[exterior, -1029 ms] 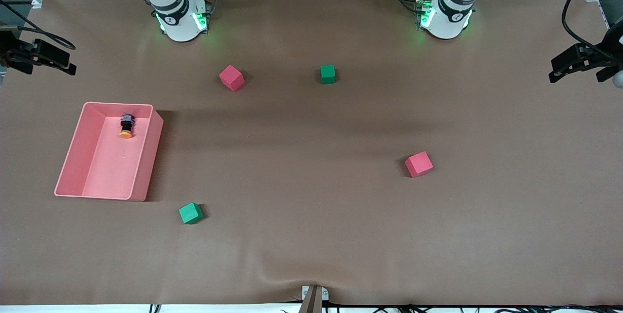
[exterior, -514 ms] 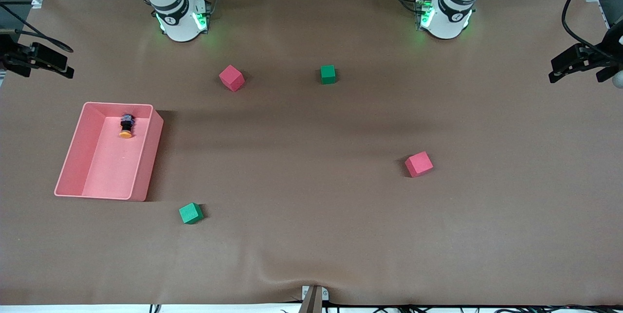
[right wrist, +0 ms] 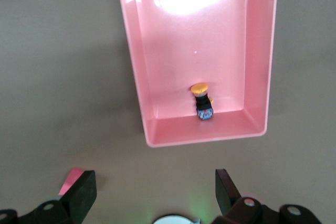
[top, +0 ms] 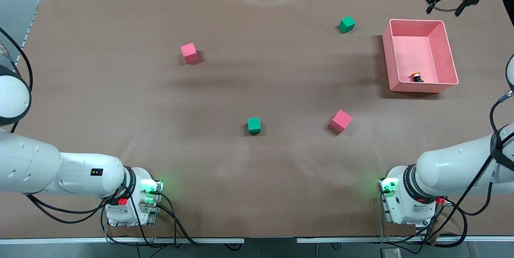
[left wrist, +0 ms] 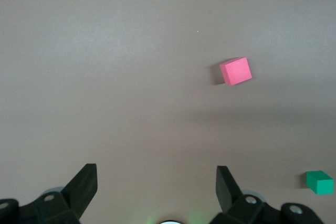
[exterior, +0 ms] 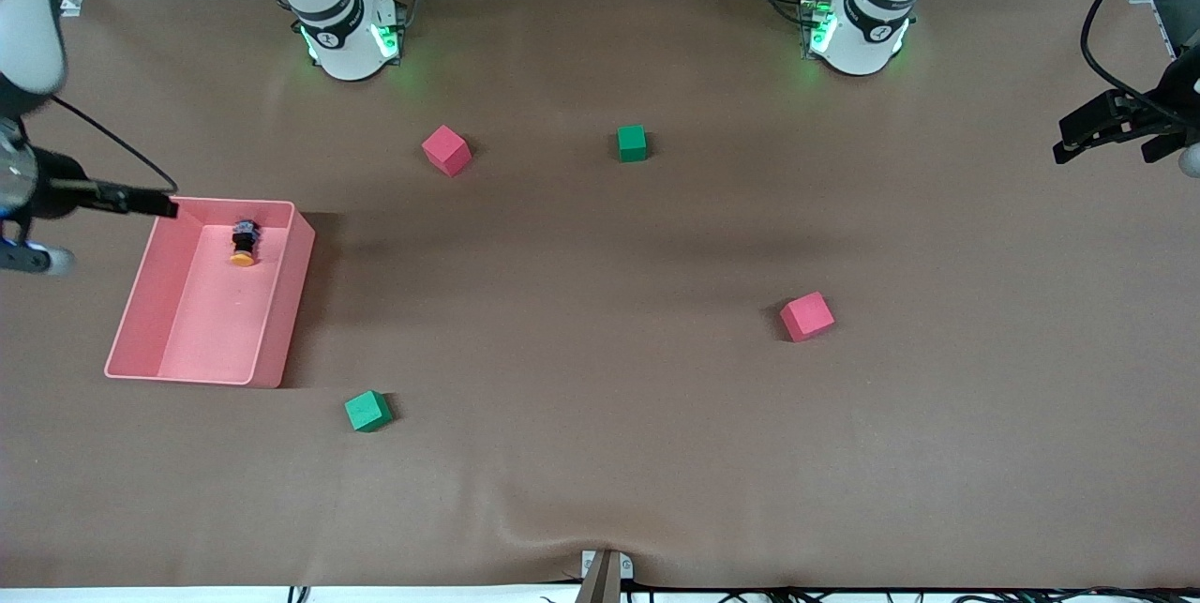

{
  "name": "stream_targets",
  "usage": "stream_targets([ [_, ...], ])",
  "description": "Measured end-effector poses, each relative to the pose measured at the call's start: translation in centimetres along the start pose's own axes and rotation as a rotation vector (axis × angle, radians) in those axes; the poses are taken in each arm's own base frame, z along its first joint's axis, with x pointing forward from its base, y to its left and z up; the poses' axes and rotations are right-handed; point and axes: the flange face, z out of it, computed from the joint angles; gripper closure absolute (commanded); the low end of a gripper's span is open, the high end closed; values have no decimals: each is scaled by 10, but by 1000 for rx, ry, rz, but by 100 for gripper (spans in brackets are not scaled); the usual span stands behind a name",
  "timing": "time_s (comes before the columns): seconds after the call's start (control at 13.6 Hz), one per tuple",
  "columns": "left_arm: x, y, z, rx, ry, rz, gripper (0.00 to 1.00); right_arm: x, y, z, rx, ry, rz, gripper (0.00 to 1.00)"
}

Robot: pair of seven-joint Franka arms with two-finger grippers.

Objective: Place and upright button with both arms
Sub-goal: 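Reach the right gripper into the pink tray over the yellow button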

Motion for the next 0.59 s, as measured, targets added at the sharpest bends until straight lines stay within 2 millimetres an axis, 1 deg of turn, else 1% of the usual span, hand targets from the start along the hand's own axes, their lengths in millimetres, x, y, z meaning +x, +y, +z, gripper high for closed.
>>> stream_targets([
  [0.15,0,-1,1,0,-1,-1,0,6,2,37,-4,-8,3,0],
  [0.29,0,-1,1,0,-2,-1,0,7,10,65,-4,-9,-9,0],
  [0.44,0,-1,2,0,-4,-1,0,9,32,94,6,11,-53,0],
  [0.59,0,-1,2,0,-5,-1,0,8,56,134,14,31,-90,0],
])
